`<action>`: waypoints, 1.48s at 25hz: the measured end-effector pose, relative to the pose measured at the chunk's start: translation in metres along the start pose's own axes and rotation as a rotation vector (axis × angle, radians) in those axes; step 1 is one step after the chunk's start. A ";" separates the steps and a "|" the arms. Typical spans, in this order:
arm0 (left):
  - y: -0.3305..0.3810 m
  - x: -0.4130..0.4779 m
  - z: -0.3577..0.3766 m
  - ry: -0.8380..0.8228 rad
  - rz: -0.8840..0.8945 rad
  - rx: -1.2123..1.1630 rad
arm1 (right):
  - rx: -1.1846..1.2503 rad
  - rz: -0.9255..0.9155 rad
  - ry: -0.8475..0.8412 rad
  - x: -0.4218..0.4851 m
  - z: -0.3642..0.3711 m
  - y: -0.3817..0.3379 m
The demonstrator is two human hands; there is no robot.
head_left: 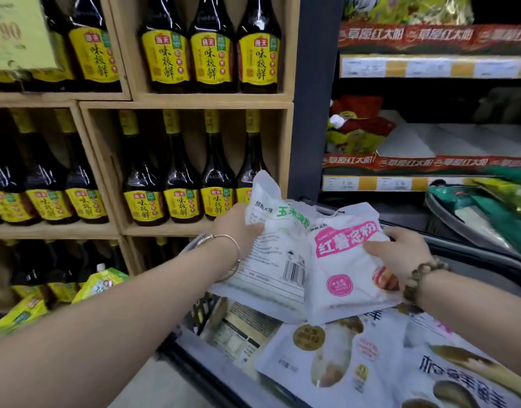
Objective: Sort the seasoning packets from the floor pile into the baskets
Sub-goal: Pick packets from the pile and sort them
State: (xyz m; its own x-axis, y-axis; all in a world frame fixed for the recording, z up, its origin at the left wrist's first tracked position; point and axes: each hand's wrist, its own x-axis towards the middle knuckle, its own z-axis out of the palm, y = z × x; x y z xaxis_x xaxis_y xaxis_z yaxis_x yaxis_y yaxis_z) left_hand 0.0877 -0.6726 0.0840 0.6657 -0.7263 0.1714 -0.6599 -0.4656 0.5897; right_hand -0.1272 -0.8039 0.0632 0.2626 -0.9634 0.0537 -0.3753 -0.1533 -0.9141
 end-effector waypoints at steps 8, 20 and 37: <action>-0.012 0.011 0.038 -0.176 0.042 0.534 | -0.632 -0.222 -0.218 -0.001 -0.020 -0.001; 0.010 -0.005 0.062 -0.397 0.341 0.557 | -1.141 -0.674 -0.455 0.014 0.018 0.007; 0.009 0.008 0.078 -0.524 0.310 0.547 | -1.070 -0.510 -0.610 0.017 0.029 0.018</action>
State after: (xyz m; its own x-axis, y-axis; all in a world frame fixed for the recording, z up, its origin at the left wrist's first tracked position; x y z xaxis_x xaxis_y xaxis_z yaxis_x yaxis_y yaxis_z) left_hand 0.0596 -0.7220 0.0292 0.2652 -0.9416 -0.2074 -0.9541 -0.2873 0.0842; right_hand -0.1038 -0.8164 0.0361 0.8294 -0.5381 -0.1501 -0.5516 -0.8314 -0.0671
